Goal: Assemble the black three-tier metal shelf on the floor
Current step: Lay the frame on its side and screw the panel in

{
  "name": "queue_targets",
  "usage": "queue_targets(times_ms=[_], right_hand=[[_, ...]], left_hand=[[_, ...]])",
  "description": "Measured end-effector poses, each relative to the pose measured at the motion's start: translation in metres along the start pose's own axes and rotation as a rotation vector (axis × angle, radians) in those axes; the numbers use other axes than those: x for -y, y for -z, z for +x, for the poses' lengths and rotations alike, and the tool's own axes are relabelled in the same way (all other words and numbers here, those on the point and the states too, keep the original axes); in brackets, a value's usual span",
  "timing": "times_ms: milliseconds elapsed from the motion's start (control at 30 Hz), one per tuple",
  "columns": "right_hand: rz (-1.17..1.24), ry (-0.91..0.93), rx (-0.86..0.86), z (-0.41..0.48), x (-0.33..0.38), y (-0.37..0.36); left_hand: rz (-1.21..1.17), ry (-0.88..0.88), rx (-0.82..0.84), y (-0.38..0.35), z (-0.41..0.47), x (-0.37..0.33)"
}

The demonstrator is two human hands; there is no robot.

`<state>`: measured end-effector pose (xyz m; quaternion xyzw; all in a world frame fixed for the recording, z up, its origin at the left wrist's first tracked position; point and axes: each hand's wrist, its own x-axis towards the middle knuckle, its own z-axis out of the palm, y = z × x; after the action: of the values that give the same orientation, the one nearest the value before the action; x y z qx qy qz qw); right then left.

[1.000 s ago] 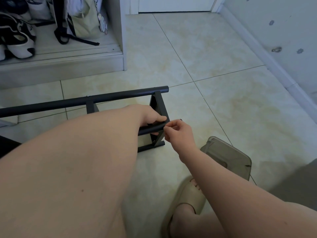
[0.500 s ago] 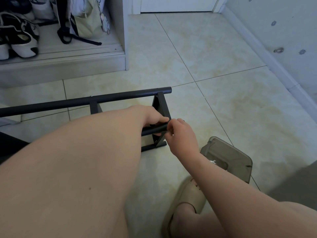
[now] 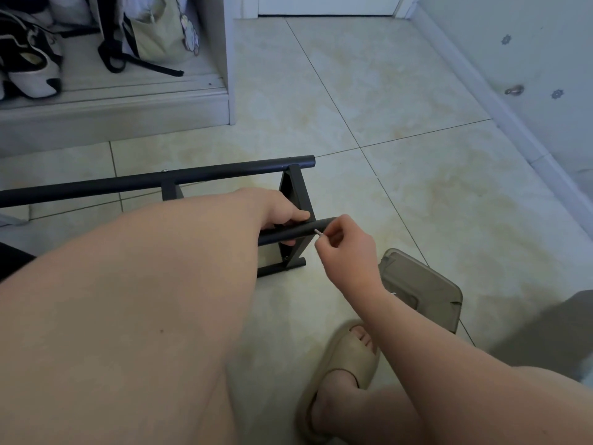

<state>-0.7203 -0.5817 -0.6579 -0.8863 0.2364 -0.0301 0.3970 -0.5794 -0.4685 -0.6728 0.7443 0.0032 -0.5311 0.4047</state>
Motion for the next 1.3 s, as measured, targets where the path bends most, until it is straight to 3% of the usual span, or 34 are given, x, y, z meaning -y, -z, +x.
queue_targets(times_ms=[400, 1100, 1300], right_hand=[[0.18, -0.098, 0.017, -0.001, -0.002, 0.003], [0.166, -0.17, 0.045, 0.01, -0.001, -0.012], [0.349, -0.292, -0.003, 0.014, 0.0, -0.017]], left_hand=[[0.061, 0.018, -0.024, 0.0, -0.003, 0.0], [0.075, 0.028, 0.001, 0.001, -0.001, 0.001], [0.062, 0.028, 0.006, 0.002, 0.004, 0.001]])
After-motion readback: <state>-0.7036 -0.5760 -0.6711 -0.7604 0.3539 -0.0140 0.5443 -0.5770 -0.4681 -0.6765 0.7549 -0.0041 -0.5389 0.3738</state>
